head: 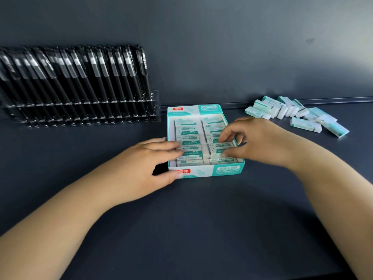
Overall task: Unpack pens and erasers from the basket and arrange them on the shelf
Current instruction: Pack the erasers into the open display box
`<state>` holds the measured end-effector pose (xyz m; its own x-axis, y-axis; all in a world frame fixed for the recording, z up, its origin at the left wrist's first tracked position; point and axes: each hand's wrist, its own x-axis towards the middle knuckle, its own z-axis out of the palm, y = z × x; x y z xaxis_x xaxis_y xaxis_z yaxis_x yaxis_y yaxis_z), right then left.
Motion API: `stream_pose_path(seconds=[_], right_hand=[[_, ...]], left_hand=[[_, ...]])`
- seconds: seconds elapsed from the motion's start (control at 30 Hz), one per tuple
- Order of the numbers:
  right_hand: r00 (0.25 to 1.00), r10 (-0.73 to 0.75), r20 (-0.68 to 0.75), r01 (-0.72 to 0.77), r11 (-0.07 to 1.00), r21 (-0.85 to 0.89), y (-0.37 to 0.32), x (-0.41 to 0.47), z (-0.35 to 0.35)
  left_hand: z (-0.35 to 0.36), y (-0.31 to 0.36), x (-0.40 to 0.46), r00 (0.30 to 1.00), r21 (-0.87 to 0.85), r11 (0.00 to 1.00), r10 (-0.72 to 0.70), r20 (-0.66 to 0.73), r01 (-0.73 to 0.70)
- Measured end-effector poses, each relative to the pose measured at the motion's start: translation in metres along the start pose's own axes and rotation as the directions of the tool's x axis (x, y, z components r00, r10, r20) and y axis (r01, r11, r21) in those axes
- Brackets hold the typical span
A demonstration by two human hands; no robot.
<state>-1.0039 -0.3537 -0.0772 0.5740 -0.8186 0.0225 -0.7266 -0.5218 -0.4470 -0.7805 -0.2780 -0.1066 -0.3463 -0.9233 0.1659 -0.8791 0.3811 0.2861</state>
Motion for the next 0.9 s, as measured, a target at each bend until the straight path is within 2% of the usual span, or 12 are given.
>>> stream_pose_path(seconds=[0.17, 0.33, 0.57, 0.7, 0.77, 0.9], right_hand=[[1.000, 0.007, -0.011, -0.007, 0.999, 0.031, -0.003, -0.002, -0.008], [0.995, 0.037, -0.096, -0.030, 0.997, 0.073, 0.005, -0.010, -0.025], [0.918, 0.277, -0.285, -0.302, 0.952, -0.048, 0.084, -0.035, -0.061], [0.889, 0.366, -0.276, -0.396, 0.916, -0.059, 0.135, -0.045, -0.074], [0.908, 0.349, -0.232, -0.384, 0.914, -0.130, 0.159, -0.046, -0.078], [0.950, 0.255, -0.181, -0.284, 0.947, -0.154, 0.184, -0.039, -0.078]], left_hand=[[-0.005, 0.003, 0.003, 0.992, -0.153, 0.988, -0.016, -0.126, -0.004], [-0.013, 0.029, 0.011, 0.962, -0.169, 0.981, 0.052, -0.269, -0.100], [-0.004, 0.072, 0.054, 0.985, -0.173, 0.978, 0.089, -0.145, -0.114], [0.012, 0.100, 0.079, 0.990, -0.172, 0.981, 0.072, -0.123, -0.093], [0.020, 0.117, 0.094, 0.993, -0.148, 0.985, 0.072, -0.093, -0.086], [0.039, 0.143, 0.118, 0.997, -0.096, 0.995, 0.034, -0.070, -0.040]])
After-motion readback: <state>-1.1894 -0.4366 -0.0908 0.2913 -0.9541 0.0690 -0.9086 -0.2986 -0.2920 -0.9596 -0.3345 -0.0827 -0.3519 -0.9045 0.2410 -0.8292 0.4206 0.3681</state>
